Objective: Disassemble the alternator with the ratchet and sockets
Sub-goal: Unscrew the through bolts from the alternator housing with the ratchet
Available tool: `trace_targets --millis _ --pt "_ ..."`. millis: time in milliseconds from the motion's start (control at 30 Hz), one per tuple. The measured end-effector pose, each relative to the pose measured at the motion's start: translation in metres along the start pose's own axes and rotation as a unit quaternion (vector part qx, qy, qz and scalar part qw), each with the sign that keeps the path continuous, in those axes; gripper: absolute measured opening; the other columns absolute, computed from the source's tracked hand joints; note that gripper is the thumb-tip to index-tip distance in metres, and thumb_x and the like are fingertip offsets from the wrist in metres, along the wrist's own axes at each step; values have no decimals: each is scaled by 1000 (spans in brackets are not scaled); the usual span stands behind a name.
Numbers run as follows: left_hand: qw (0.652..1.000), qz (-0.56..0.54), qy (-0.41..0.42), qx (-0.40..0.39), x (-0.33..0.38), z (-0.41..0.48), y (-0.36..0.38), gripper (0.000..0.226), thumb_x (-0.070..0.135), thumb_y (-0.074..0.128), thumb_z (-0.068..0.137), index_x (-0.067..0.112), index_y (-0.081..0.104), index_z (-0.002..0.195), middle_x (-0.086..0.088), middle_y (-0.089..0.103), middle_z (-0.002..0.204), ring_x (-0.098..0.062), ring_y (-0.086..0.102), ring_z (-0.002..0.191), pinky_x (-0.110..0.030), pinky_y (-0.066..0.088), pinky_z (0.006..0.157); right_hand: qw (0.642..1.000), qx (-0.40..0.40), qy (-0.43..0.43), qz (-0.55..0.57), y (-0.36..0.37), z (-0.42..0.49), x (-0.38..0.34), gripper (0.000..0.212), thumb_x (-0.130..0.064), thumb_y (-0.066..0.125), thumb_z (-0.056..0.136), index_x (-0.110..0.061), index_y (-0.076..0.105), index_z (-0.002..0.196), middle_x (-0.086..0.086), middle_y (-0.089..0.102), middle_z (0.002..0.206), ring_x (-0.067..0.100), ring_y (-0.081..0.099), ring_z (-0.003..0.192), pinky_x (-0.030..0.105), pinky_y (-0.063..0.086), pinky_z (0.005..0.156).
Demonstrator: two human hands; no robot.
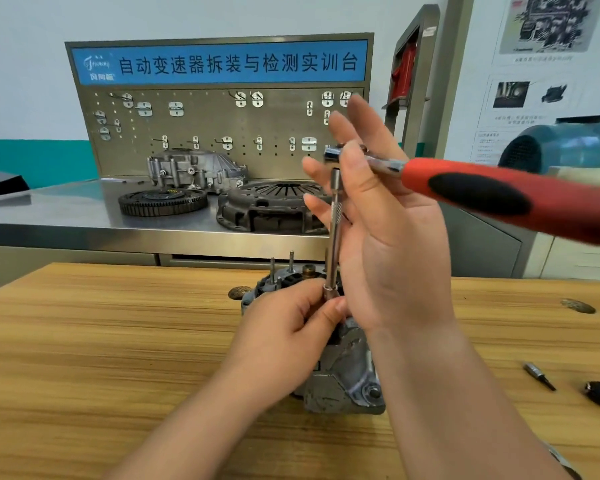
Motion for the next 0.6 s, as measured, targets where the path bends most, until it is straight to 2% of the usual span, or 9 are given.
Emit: trace_targets --millis 67,167,233,333,400,467,533,600 --pt "1000 -14 3 -14 0 0 -2 41 51 43 89 17 61 74 -3 57 60 -18 49 56 -36 39 54 1000 -2 18 17 -2 0 1 25 -29 53 90 -30 64 113 -4 66 124 18 66 101 25 51 81" --pt "998 -55 12 -38 2 -2 -6 21 42 47 89 31 60 78 19 57 60 -1 49 57 -25 38 56 998 13 63 23 -6 2 2 37 -45 46 87 -25 62 114 0 74 106 20 70 93 29 53 84" --pt "998 -52 13 -39 1 -1 -7 21 40 46 88 30 57 74 26 57 60 3 49 57 -18 35 54 996 21 84 23 -7 2 2 44 -48 44 82 -21 63 111 1 75 97 20 71 90 30 54 84" --pt "999 -19 21 -32 2 1 -6 29 37 48 93 19 60 74 26 56 57 4 51 57 -16 33 52 998 29 52 10 -5 2 1 34 -41 53 86 -22 64 111 0 74 99 21 68 89 29 53 81" --pt "999 -23 18 -27 4 1 -4 30 28 52 94 6 60 76 27 55 55 11 53 57 -10 33 50 999 29 14 -12 -3 2 -1 23 -26 59 89 -26 67 110 -3 71 110 25 63 99 35 48 92" --pt "999 -30 15 -20 4 1 -3 34 30 52 91 0 56 74 24 53 52 16 51 54 -9 32 47 999 26 -11 -33 -4 3 -2 26 -18 59 86 -29 68 108 -6 69 116 26 61 110 41 46 102" --pt "999 -28 21 -15 4 0 -3 40 43 49 93 10 53 69 22 51 51 8 48 51 -14 30 48 1000 14 -6 -18 -4 3 -2 27 -18 57 87 -28 67 109 -5 67 119 22 64 103 35 50 89" --pt "999 -36 22 -22 3 -1 -4 31 43 48 90 23 52 66 22 50 53 3 44 52 -18 30 50 1000 -6 20 17 -4 3 -2 26 -23 52 91 -27 64 114 -3 67 120 20 66 95 28 49 80"
Point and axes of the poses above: each hand's wrist, its own z-axis towards the middle knuckle, its own y-axis out of the palm, x = y × z, the point moved 1 cm from there along z, towards the middle knuckle
